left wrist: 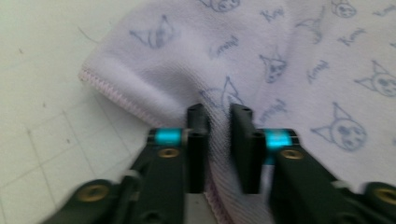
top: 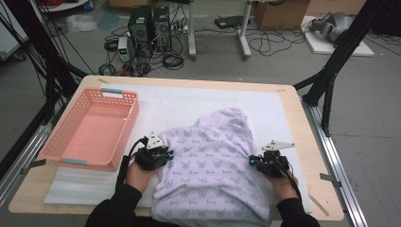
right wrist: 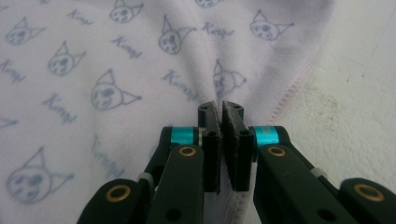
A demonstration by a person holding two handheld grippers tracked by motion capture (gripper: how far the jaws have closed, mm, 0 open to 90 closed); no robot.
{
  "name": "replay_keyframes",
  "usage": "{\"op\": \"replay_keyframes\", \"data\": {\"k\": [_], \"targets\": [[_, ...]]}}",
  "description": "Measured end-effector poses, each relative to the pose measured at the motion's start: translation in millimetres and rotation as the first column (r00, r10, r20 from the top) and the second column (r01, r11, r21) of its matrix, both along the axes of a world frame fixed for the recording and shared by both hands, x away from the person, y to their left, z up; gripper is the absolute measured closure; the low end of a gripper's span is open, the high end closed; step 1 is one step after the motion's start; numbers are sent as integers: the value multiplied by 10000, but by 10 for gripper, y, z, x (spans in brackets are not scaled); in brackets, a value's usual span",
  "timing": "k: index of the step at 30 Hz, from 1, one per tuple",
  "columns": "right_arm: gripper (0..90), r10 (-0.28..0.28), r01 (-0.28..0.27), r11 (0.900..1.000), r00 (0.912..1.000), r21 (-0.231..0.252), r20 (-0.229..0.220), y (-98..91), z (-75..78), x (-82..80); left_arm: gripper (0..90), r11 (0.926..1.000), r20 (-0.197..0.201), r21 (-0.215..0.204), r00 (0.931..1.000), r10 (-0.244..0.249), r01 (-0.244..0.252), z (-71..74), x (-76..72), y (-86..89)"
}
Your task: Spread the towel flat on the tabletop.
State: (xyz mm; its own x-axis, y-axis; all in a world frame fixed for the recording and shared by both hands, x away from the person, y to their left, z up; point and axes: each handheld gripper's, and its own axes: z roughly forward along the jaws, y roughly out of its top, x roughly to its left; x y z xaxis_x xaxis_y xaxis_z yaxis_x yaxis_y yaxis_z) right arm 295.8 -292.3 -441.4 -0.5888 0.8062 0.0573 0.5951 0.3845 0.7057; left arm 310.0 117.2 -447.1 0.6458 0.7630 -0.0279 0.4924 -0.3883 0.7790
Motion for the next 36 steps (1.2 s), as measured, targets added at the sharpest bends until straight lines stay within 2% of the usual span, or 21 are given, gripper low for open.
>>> {"op": "replay_keyframes", "data": {"k": [3,6,8,9,12,15,17,19,22,24,27,29,30,32,34,36], "targets": [[863,300,-303,9995,9992,-130,-260,-30,33,-71,843,9985,-318,-308,9984,-464,454,21,-78,12],[863,598,-625,9972,9961,-417,-646,-73,80,-167,842,9925,-690,-810,9929,-971,914,50,-175,23],[863,747,-808,9945,9932,-661,-898,-110,109,-216,841,9887,-778,-916,9890,-1261,1189,68,-224,11],[863,789,-866,9940,9909,-670,-1088,-132,122,-233,840,9862,-827,-886,9856,-1475,1402,79,-247,3],[862,879,-972,9934,9862,-609,-1406,-185,135,-245,834,9824,-994,-912,9801,-1718,1629,84,-310,-31],[824,979,-1061,9930,9850,-520,-1418,-187,131,-236,810,9807,-1081,-960,9776,-1806,1706,67,-331,-44],[705,1001,-1041,9941,9890,-316,-1087,-183,131,-225,747,9817,-1062,-1146,9807,-1642,1519,61,-311,-38],[668,894,-887,9960,9938,131,-656,-182,148,-211,673,9829,-966,-1298,9849,-1438,1307,61,-296,-18],[582,607,-607,9979,9982,244,-10,-161,178,-178,615,9810,-493,-1497,9900,-1322,1236,56,-278,27],[541,365,-381,9987,9983,334,455,-136,196,-125,607,9813,-218,-1536,9925,-1207,1159,52,-267,58],[493,9,-67,9984,9948,563,1020,-84,212,-18,541,9834,-72,-1677,9974,-719,697,61,-249,110],[492,-104,43,9987,9929,511,1186,-44,206,79,535,9819,65,-1826,9988,-490,494,72,-240,147],[498,-137,99,9994,9931,336,1163,-24,207,142,534,9813,119,-1881,9991,-398,414,77,-232,167],[498,-286,256,9994,9919,253,1238,-1,214,307,535,9792,190,-2016,9996,-197,231,82,-215,203],[497,-473,427,9983,9915,400,1215,33,235,484,536,9764,162,-2157,9999,-36,70,82,-195,237],[495,-463,432,9987,9907,271,1279,91,258,668,536,9749,110,-2226,9999,38,-13,76,-181,258]]}}
